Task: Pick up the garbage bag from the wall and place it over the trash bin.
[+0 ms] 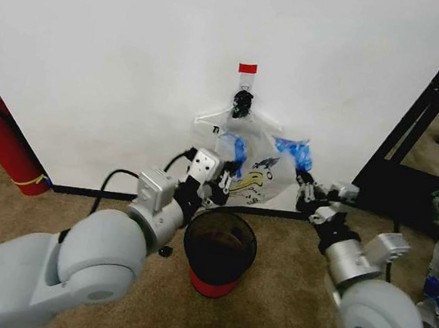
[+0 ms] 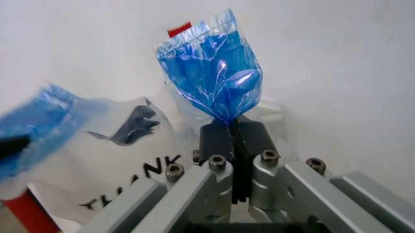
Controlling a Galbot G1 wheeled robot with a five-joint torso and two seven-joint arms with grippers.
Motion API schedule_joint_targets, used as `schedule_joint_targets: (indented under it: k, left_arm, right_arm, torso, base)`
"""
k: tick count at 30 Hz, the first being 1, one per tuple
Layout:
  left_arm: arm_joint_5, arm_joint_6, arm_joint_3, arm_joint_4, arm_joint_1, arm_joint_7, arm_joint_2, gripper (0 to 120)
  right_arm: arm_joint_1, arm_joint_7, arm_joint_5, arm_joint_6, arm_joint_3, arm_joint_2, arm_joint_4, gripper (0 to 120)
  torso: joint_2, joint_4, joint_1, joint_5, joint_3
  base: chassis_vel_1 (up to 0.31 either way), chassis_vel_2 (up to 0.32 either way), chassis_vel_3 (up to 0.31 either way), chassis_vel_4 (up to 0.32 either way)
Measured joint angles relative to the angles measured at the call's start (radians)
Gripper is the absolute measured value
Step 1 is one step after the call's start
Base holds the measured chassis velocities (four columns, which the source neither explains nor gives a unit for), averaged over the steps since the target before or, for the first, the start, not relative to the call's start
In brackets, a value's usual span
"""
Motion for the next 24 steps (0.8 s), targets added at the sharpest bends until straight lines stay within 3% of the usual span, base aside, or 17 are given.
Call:
schedule_joint_targets:
  k: [11,16,24]
  left_arm:
    - [-0.056,0.0,-0.066,0.002,0.127,-0.064,-0.066,0]
    - [-0.034,0.0,-0.12,0.019,0.275,-0.083,-0.136,0]
    - [0.012,-0.001,-0.128,0.024,0.384,-0.082,-0.195,0]
  right_arm:
    - [-0.033,0.038,0.028,-0.007,-0.083,0.113,-0.018,0]
    - [-0.037,0.083,0.062,-0.021,-0.128,0.197,-0.049,0]
    - [-0.068,0.125,0.121,-0.036,-0.112,0.188,-0.022,0]
  torso:
    - [0.0,0.0,0.0,0.0004,0.0]
    - [0.0,0.0,0.0,0.0,0.0]
    - [0.0,0.0,0.0,0.0003,0.0]
  base:
    - [0.0,0.0,0.0,0.0]
    - [0.0,0.0,0.0,0.0]
    - [0.0,0.0,0.0,0.0]
